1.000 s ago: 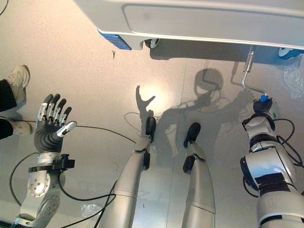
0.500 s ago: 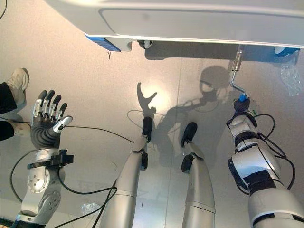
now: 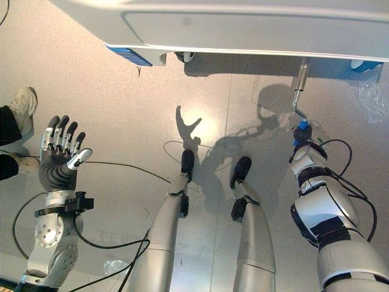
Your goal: Raise the hospital bed
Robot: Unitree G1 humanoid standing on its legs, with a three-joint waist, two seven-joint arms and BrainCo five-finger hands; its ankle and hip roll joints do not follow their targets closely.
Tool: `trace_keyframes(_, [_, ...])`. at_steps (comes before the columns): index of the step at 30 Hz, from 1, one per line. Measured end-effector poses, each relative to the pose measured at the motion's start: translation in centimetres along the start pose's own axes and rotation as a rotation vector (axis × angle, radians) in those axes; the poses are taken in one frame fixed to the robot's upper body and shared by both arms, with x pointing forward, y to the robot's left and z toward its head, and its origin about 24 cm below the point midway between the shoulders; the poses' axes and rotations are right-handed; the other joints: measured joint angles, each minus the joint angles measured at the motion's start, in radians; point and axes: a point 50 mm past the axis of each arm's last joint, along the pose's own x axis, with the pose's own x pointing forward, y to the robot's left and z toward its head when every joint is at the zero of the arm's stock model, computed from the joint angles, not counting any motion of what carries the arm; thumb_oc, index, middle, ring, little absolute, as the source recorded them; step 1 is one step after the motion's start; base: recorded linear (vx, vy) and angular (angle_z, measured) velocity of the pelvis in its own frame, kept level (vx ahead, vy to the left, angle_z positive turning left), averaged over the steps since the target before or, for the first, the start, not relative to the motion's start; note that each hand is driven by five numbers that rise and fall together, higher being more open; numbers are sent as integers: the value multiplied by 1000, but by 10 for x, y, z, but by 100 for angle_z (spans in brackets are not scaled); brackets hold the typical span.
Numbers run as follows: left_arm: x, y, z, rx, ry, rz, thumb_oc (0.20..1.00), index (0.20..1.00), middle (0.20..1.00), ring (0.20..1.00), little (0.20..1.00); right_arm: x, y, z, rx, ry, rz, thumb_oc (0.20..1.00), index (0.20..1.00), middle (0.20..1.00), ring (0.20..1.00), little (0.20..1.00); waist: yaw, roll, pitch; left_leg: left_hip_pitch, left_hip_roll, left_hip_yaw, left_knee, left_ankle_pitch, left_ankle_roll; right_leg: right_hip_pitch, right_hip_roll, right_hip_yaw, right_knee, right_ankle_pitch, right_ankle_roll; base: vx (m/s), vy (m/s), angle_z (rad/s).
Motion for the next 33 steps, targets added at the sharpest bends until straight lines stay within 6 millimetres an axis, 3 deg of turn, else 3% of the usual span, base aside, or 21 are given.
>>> trace_keyframes(3, [0,-2,-1,-20,-3,12,1000,1000,1000,1000,1000,-4,7,18,31,-92,34,200,200,200,200,200,1,20,1,0,5,0,0,-4,-4,0,5,-1,-1,-1,-2,-1,24,-4])
trace_keyframes(4, [-1,-2,-3,-28,-2,19,1000,1000,1000,1000,1000,-16,19,48,70,-251,74,200,200,200,200,200,1,32,0,1,7,0,0,-5,-6,0,6,-4,-1,-3,-4,-3,7,-5])
trace_keyframes(6, [-1,-4,-3,-32,1,13,1000,1000,1000,1000,1000,-33,34,85,201,-378,116,200,200,200,200,200,-9,33,0,14,9,-1,1,-9,-12,10,7,-5,-1,-3,-4,1,-2,-7])
trace_keyframes(16, [-2,-3,-2,-37,-15,16,1000,1000,1000,1000,1000,-36,33,92,222,-421,117,200,200,200,200,200,-12,36,-4,8,16,1,9,-12,-16,4,7,-14,-2,-5,-1,6,3,-3])
trace_keyframes(20, [-3,-1,-3,-35,-12,38,1000,1000,1000,1000,1000,-46,31,98,306,-484,125,200,200,200,200,200,-29,36,-4,-13,17,1,17,-15,-16,-14,8,-15,-1,-6,-2,0,0,0])
trace_keyframes(24, [-6,-1,-7,-59,-3,86,1000,1000,1000,1000,1000,-77,17,85,568,-640,148,200,200,200,200,200,-28,42,-2,-29,14,-1,16,-18,-14,-29,5,-16,4,-5,-9,1,-1,1])
trace_keyframes(26, [-6,-2,-7,-60,-4,88,1000,1000,1000,1000,1000,-82,16,79,628,-640,164,200,200,200,200,200,-33,44,-2,-28,13,0,18,-20,-13,-29,4,-16,5,-6,-8,0,0,0])
trace_keyframes(31, [-13,-5,-9,-60,11,73,1000,1000,1000,1000,1000,-107,-8,46,961,-687,105,200,200,200,200,200,-32,43,0,-33,-4,-2,17,-27,-1,-30,-11,-13,4,-12,5,6,19,5])
trace_keyframes(33, [-15,-4,-10,-56,19,77,1000,1000,1000,1000,1000,-110,-8,38,975,-680,102,200,200,200,200,200,-36,42,1,-36,-9,-2,19,-30,5,-30,-15,-13,1,-14,12,11,1,6])
